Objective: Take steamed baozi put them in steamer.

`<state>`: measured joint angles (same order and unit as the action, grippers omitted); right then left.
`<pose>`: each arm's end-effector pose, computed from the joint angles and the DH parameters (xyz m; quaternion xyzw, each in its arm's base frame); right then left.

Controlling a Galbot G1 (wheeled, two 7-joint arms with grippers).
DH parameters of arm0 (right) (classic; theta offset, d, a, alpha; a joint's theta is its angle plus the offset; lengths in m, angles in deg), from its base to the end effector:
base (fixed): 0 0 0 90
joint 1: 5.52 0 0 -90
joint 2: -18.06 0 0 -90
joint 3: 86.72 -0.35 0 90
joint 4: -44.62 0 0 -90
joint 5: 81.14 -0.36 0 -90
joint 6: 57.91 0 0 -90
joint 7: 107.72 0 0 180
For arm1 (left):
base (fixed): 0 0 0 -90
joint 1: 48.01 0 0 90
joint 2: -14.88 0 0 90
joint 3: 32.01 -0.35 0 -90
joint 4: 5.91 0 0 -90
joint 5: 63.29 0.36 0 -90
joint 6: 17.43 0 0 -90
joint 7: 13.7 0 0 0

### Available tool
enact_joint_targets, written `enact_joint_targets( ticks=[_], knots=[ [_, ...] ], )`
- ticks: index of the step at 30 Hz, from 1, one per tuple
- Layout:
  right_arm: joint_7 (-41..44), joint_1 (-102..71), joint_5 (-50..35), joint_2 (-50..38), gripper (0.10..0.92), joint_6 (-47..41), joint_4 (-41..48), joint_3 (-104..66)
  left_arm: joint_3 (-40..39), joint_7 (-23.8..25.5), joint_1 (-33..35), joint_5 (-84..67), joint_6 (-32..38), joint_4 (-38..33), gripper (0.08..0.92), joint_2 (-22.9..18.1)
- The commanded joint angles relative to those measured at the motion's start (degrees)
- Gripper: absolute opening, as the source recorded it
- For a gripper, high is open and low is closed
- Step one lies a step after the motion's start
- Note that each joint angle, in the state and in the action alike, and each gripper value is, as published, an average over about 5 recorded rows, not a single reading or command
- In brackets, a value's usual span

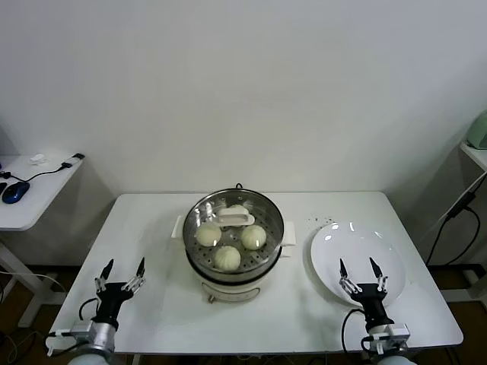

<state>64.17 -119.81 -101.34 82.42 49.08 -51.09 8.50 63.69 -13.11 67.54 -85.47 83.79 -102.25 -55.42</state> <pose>0.2028 -0.1066 -0.4178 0.0026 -0.9992 0.0230 0.0338 0.2004 0.1380 -0.4063 0.0261 -0.9981 0.0098 0.0555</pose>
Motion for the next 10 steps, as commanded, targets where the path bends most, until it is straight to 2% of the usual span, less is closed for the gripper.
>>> enact_joint_targets(
  ticks=[1, 10],
  knots=[
    [-0.21, 0.17, -0.39, -0.04, 0.823, 0.22, 0.53, 0.3, -0.19, 0.95, 1.36, -0.98, 3.24, 2.18, 0.823, 0.05],
    [-0.43, 0.26, -0.51, 0.0, 0.823, 0.05, 0.39, 0.4, -0.31, 0.81, 2.21, -0.48, 3.1, -0.47, 0.823, -0.33]
  ],
)
